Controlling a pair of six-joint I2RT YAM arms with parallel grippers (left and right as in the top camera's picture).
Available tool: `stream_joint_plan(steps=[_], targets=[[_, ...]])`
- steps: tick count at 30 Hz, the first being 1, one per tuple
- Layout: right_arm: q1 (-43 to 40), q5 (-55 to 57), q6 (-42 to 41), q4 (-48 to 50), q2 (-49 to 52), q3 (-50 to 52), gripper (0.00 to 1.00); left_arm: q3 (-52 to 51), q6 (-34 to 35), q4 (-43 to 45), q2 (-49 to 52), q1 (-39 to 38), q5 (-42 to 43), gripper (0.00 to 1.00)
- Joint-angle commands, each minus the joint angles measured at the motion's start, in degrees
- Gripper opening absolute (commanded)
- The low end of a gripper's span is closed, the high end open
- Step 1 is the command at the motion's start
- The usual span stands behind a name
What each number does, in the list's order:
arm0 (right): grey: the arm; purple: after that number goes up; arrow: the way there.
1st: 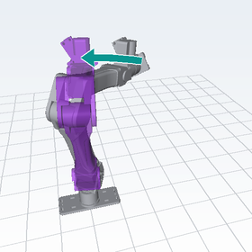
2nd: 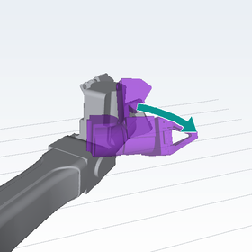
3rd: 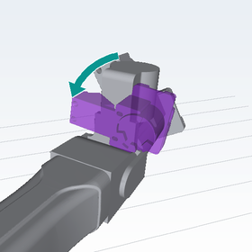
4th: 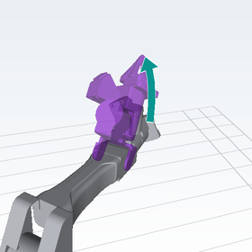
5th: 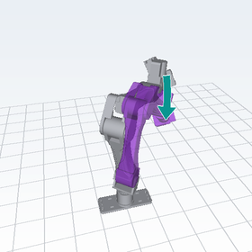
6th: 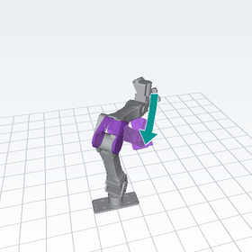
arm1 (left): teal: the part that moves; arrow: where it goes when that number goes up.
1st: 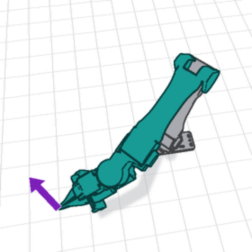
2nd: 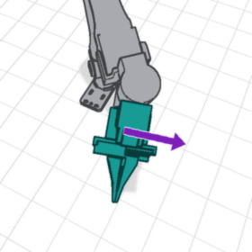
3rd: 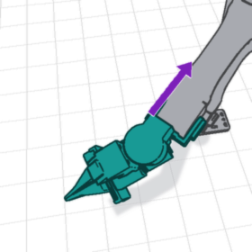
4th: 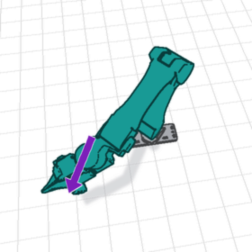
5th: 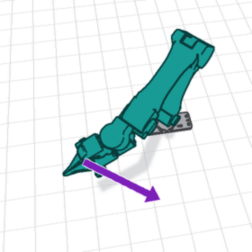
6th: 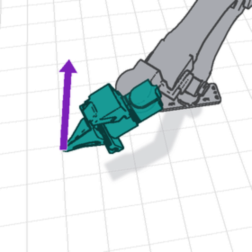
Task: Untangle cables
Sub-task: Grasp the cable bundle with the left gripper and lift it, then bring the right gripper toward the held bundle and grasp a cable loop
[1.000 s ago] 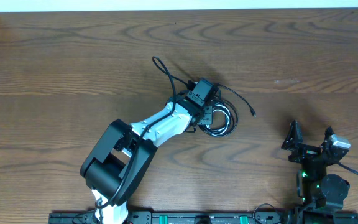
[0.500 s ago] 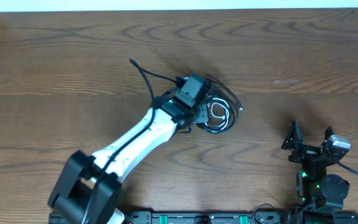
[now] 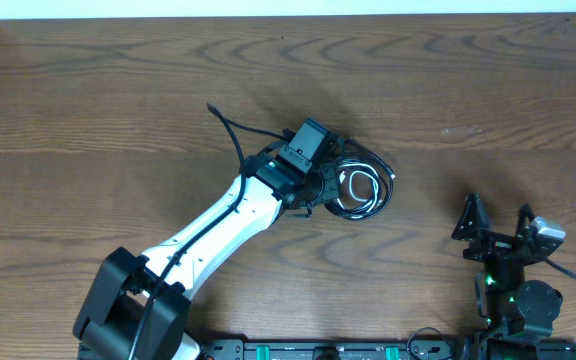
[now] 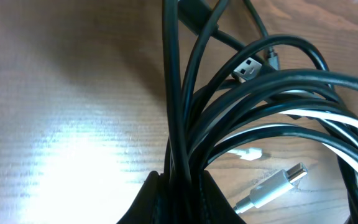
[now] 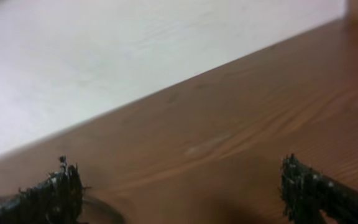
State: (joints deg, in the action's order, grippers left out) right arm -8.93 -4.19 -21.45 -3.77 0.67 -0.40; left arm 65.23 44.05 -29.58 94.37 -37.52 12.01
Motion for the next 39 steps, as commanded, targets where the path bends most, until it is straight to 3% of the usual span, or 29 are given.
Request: stream_joint_plan(steps=[1, 6, 11, 14, 15, 18, 28, 31, 36, 39], targets=[[1.2, -10.0, -25.2, 0.5, 0.1, 0.1, 0.99, 0.0, 7.0, -1.0, -1.1, 0.6, 0.8, 0.07], [1.2, -27.7, -33.5, 1.4, 0.1, 0.1, 0.99, 0.0, 11.3, -1.0, -1.1, 1.6, -3.6, 0.08], [1.1, -47.6, -43.1, 1.0, 0.1, 0.1, 0.99, 0.0, 9.4, -1.0, -1.1, 1.5, -10.5, 0.08], [1.1, -47.4, -44.8, 1.4, 0.1, 0.1, 0.98, 0.0, 5.2, -0.9, -1.1, 1.1, -12.9, 0.07], [1.1, -46.9, -44.7, 1.8, 0.1, 0.1, 0.89, 0.0, 3.8, -0.7, -1.1, 0.9, -13.5, 0.07], [1.1, -46.6, -40.5, 4.0, 0.1, 0.1, 0.73, -0.1, 0.3, 0.1, -1.1, -0.2, -16.5, 0.08], [1.2, -44.6, -40.5, 0.8, 4.0, -1.3, 0.61, -0.2, -5.1, 3.4, -1.1, -5.2, -25.4, 0.07], [1.2, -45.3, -41.4, -1.7, 8.5, -2.8, 0.59, -0.2, -6.1, 4.5, -1.1, -6.6, -26.3, 0.07], [1.5, -48.9, -43.9, -2.0, 17.6, -5.7, 0.44, -0.2, -6.1, 4.6, -1.1, -8.6, -30.6, 0.07], [3.3, -48.9, -44.4, -1.5, 22.8, -7.6, 0.40, -0.2, -6.1, 4.6, -1.1, -9.7, -31.9, 0.07]])
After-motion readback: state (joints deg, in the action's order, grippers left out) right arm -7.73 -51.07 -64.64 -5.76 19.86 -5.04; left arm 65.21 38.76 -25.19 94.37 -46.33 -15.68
